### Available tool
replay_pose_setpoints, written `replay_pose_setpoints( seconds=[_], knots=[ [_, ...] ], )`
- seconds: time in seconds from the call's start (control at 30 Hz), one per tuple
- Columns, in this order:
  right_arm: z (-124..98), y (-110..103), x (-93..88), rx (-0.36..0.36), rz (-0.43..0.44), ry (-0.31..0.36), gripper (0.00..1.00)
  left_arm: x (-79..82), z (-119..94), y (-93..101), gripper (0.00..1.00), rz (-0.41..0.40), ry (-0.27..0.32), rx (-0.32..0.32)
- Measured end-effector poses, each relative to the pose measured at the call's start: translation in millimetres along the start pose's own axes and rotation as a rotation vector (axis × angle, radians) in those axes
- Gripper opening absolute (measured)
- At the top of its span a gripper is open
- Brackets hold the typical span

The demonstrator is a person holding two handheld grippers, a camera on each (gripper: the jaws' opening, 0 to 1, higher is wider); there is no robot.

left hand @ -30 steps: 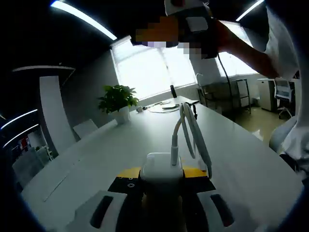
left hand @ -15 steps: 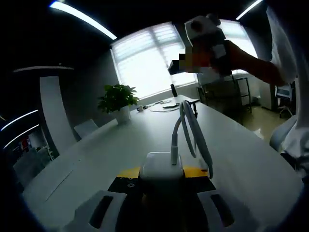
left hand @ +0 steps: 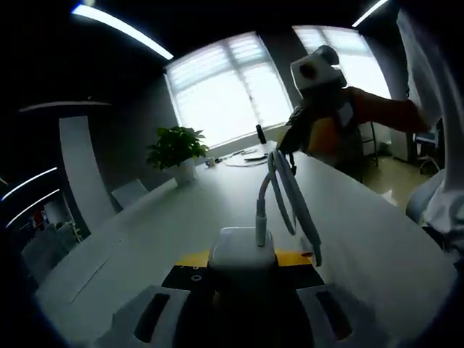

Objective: Straighten the power strip on the desk, plug the charger into it

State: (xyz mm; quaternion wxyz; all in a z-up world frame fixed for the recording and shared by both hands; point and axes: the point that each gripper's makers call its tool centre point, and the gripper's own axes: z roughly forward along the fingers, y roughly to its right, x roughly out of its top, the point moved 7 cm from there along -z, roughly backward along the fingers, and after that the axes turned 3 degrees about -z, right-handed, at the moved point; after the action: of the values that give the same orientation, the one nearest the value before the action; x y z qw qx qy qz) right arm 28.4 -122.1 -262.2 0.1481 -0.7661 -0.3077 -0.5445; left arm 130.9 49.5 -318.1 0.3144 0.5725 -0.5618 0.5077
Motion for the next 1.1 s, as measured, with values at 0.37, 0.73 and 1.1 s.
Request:
replay_pose_setpoints(
  seconds=[0.37, 0.73, 1.1],
  knots=[
    [8, -7, -21.3, 0.020, 0.048, 0.008, 0.31, -1.2, 3, -0.4, 0.32, -0.002, -0.009, 0.007],
    [7, -15, -26.8, 0.034, 0.059, 0.006, 0.34, 4.0, 0, -1.2, 0.37, -0.022, 0.014, -0.002],
    [1, -18, -27.6, 0.025, 0.075, 0.022, 0.35, -3.8, -17, -4.4, 0.45, -0.018, -0.047, -0.011]
  ],
)
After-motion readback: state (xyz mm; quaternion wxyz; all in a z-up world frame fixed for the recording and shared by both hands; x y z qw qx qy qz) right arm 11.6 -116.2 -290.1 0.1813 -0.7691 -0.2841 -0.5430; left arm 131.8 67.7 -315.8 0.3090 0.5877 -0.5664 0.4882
